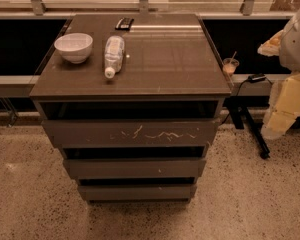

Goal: Open middle drawer

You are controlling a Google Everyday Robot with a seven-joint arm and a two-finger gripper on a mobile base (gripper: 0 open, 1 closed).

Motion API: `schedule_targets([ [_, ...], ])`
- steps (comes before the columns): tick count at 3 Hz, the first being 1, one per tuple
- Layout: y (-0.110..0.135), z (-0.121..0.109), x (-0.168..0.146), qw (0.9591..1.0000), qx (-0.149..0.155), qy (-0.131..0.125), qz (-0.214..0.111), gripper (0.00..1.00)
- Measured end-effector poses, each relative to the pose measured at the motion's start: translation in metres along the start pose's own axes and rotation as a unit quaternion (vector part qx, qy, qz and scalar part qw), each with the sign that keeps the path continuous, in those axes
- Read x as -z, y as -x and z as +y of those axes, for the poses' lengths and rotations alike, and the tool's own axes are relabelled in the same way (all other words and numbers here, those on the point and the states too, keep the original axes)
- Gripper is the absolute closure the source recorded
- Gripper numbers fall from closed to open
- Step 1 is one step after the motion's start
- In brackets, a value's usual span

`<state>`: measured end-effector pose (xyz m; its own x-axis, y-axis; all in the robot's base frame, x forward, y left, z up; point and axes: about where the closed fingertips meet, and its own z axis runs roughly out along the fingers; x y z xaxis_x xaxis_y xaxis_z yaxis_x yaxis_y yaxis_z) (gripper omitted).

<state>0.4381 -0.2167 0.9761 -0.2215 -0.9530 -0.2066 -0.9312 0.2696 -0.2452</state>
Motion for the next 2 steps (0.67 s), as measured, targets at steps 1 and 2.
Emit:
schedule_targets([
  [1, 0.0, 0.0, 0.0, 1.0, 0.0, 0.0, 0.0, 0.0],
  [2, 0.001, 0.003, -0.017, 0.9994, 0.027, 0.023, 0.001, 0.0],
])
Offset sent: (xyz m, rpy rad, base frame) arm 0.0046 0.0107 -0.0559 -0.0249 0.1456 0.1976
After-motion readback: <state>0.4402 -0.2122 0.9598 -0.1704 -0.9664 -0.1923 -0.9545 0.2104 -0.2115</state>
